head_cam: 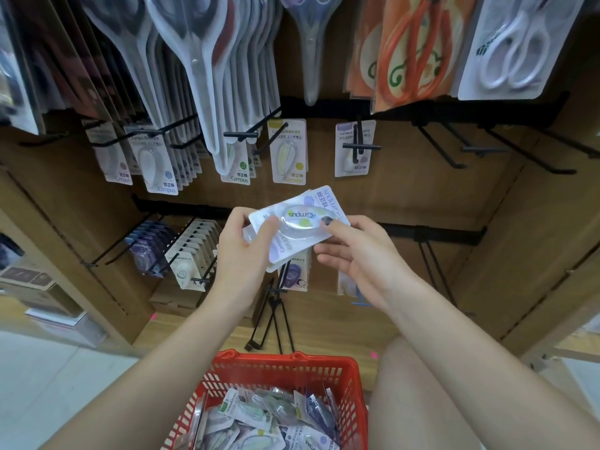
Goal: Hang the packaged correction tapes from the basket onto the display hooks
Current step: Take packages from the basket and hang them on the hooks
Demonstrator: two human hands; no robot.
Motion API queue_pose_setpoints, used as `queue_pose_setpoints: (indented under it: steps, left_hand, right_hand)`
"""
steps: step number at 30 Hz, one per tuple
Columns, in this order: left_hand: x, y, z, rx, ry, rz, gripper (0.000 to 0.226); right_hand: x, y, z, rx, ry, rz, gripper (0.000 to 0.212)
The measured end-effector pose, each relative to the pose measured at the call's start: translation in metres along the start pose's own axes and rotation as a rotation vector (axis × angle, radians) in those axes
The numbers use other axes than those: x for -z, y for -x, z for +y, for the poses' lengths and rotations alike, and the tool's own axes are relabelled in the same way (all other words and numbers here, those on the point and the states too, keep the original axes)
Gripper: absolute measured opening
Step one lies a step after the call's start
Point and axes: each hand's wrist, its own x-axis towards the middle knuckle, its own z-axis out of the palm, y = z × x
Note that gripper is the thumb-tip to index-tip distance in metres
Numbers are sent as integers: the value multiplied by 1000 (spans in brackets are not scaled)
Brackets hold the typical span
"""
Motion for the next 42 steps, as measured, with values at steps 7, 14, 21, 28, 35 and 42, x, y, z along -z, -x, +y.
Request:
queue_pose_setpoints:
  steps: [7,14,21,28,35,42]
  left_hand:
    - [9,2,-3,-53,-101,-150,26]
    - [15,-5,1,-78,-50,-146,31]
    - [20,-3,9,-59,-71,-151,29]
    - [31,-10,9,-1,-18,-98,47]
    - [28,-11,13,31,-26,-111,42]
    - [22,-8,21,88,184,-167,31]
  right_hand:
    - [10,0,-1,23,-34,28,29]
    - [20,1,2,43,0,-60,28]
    - [23,2,1,78,-66,-45,34]
    - [33,3,6,14,-281,-43,43]
    - [32,6,14,177,36,-11,70]
    - [27,11,19,336,475,44,38]
